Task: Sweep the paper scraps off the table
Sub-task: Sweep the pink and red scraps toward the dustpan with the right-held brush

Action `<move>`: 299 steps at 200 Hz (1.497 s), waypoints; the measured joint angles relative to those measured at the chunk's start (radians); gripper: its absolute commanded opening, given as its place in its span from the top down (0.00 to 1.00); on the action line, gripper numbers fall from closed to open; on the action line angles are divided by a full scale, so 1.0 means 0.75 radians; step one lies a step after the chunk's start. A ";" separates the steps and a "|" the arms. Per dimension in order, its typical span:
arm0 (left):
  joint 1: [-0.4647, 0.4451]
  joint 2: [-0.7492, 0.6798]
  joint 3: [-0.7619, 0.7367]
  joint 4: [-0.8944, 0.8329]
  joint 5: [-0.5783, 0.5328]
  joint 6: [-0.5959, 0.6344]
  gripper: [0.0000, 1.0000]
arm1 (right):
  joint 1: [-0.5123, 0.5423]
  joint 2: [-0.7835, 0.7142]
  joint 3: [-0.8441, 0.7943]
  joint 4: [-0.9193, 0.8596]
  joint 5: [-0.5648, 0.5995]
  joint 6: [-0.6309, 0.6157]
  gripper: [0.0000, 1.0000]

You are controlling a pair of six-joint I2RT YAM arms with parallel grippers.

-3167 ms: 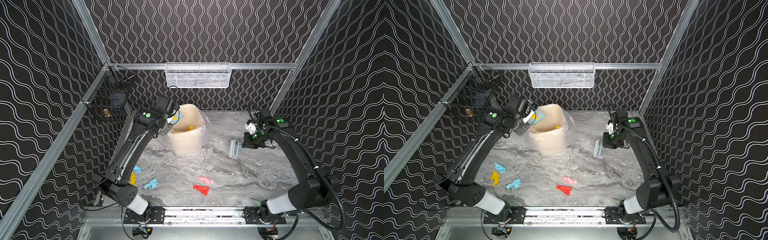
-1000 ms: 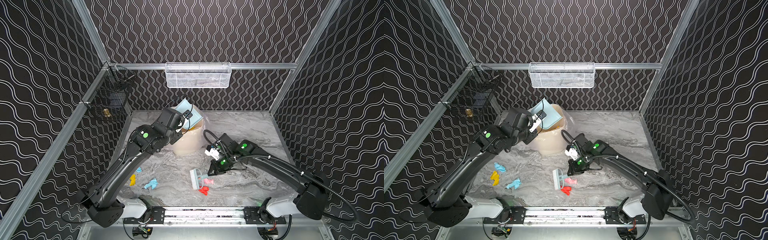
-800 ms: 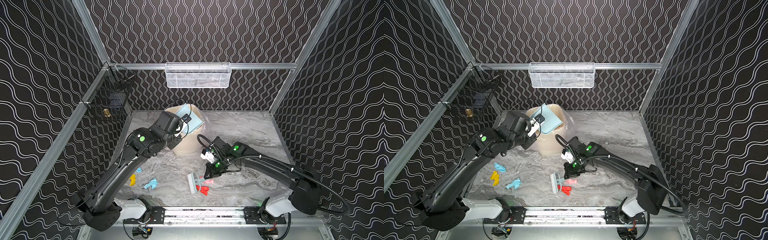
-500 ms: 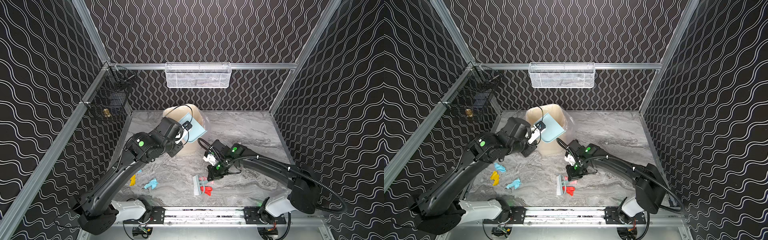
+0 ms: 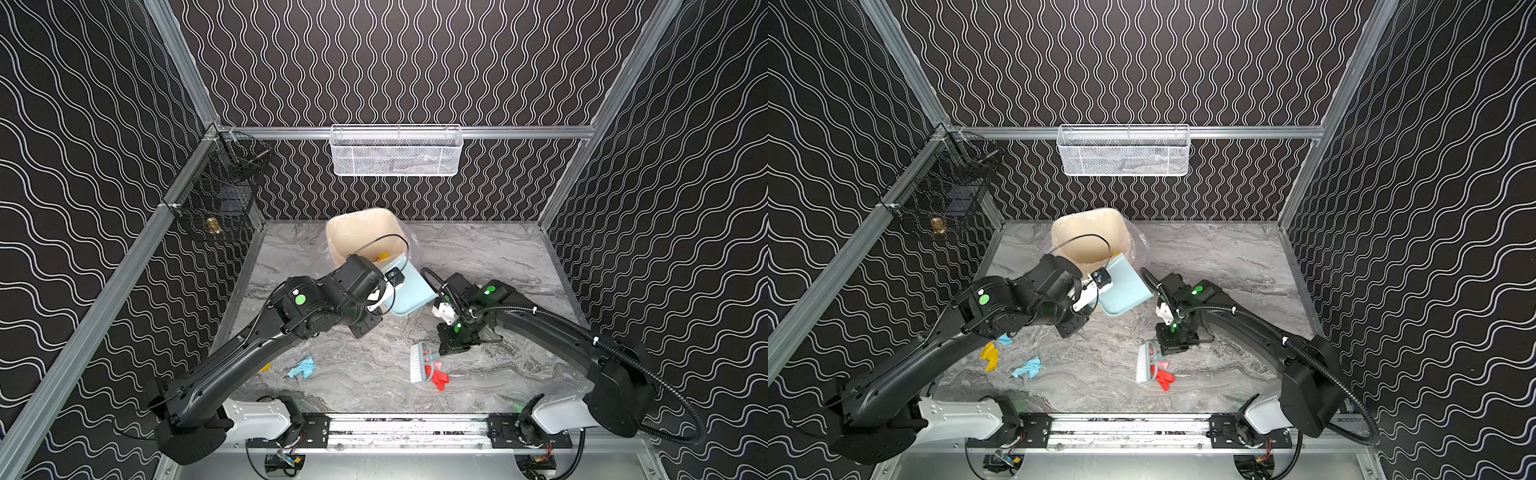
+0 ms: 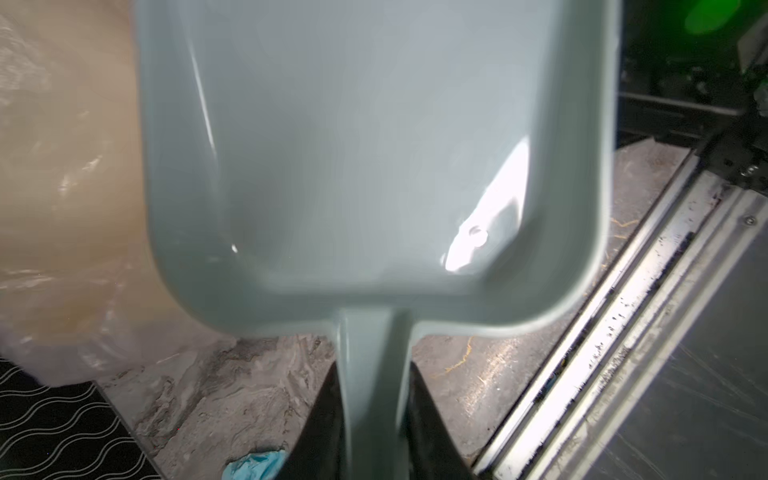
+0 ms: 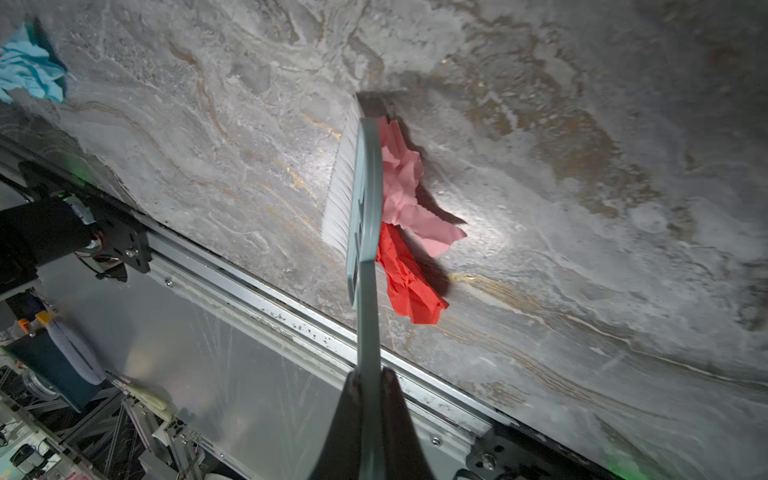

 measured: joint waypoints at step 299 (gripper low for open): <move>-0.296 0.309 -0.542 0.292 0.308 -0.135 0.97 | -0.308 -0.359 0.193 -0.519 0.507 0.169 1.00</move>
